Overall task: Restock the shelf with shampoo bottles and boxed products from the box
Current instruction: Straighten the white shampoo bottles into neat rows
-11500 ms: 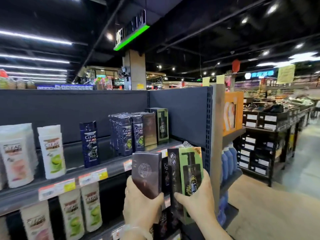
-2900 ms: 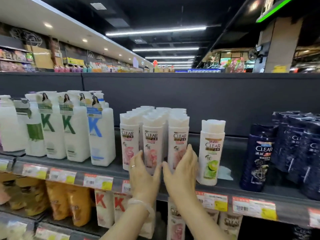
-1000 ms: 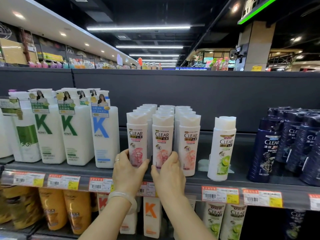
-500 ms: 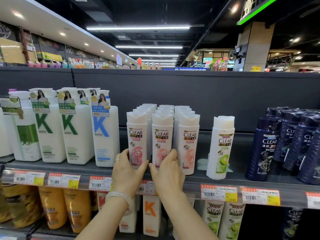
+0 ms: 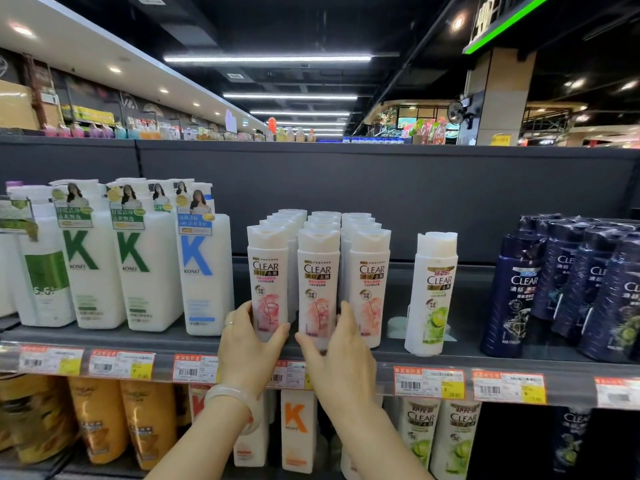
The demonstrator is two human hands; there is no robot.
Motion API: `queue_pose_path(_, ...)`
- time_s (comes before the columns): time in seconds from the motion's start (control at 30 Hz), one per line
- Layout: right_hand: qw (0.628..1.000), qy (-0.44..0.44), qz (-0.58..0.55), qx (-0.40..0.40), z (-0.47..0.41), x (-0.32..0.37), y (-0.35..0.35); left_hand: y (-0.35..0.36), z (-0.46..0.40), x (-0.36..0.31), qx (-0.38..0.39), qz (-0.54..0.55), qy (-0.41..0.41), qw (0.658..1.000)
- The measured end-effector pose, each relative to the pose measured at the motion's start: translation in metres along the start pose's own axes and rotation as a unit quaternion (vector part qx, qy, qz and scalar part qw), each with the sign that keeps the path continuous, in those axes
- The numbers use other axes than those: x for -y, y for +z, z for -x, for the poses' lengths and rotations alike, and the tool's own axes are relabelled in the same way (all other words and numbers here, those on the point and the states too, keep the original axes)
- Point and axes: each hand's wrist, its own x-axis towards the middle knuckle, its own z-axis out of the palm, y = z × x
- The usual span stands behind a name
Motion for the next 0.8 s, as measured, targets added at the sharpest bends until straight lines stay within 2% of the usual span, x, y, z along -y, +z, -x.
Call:
queue_pose_path(0.07,0.997,-0.036,-0.008,-0.074,0.009,-0.011,-0.008,-0.001,0.000,-0.001,-0.002,-0.002,-0.001,1.000)
queue_pose_path(0.13,0.993,-0.029,0.003,-0.110,0.006,-0.022,-0.015,-0.003,0.000,-0.002,-0.001,-0.003,-0.003,1.000)
queue_pose_path(0.3,0.994,0.007,0.053,-0.100,-0.007,-0.027,-0.021,-0.005,0.001,-0.005,0.000,0.004,-0.010,1.000)
queue_pose_path(0.57,0.992,0.085,0.061,-0.071,-0.017,-0.037,-0.012,-0.004,0.001,-0.003,0.001,0.008,-0.015,1.000)
queue_pose_path(0.8,0.988,0.102,0.086,-0.078,-0.020,-0.037,-0.010,-0.001,0.001,0.002,-0.006,0.009,-0.014,1.000)
